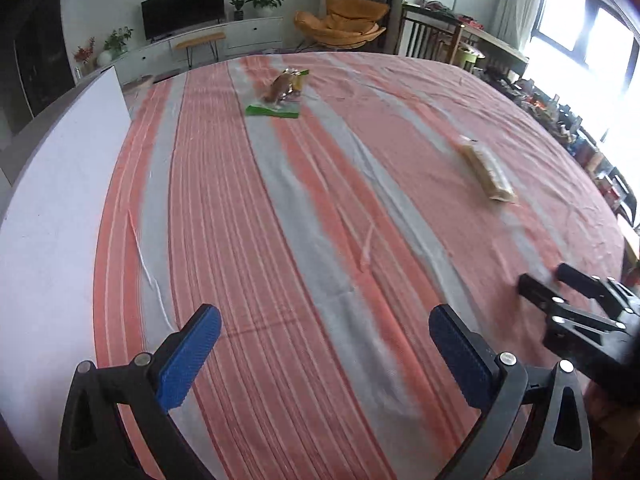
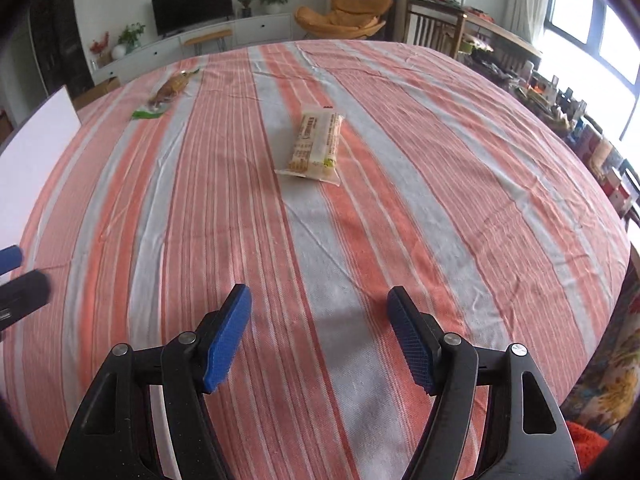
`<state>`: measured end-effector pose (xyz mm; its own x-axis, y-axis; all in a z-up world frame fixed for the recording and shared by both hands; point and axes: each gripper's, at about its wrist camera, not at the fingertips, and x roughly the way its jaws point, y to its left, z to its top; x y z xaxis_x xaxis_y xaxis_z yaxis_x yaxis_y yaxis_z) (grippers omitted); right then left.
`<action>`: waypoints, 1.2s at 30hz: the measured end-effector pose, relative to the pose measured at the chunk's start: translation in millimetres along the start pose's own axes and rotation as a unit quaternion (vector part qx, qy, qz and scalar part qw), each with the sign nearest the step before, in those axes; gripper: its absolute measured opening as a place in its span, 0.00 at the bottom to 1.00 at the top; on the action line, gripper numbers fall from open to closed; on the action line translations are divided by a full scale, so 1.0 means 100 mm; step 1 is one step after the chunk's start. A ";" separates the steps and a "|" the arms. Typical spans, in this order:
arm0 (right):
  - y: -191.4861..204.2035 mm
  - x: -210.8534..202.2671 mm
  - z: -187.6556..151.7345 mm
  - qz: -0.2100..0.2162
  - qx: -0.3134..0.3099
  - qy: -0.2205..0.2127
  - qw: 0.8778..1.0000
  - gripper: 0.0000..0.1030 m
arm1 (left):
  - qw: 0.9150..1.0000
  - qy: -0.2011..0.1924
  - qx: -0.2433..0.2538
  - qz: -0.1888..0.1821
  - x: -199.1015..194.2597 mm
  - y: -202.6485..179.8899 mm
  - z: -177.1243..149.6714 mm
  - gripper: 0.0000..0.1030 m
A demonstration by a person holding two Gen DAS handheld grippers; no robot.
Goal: Organize snacks
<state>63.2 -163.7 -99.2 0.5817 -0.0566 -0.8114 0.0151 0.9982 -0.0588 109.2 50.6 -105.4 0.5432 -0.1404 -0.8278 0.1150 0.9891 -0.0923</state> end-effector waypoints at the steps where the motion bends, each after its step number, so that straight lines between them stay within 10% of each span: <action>1: 0.00 -0.04 -0.05 0.002 0.003 -0.002 1.000 0.74 | 1.000 0.003 -0.004 0.007 0.08 0.05 -0.05 1.00; 31: -0.01 -0.21 -0.26 0.001 0.015 -0.010 1.000 0.87 | 0.999 -0.017 0.000 0.040 0.19 0.09 -0.07 1.00; 36: -0.30 -0.32 -0.26 0.065 0.087 -0.033 0.994 0.86 | 0.999 -0.017 0.000 0.040 0.19 0.09 -0.07 1.00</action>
<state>23.2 -192.6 -86.9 0.6391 0.0696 -0.7659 0.0730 0.9859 0.1505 114.8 57.5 -125.6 0.5784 -0.0632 -0.8133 0.0711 0.9971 -0.0269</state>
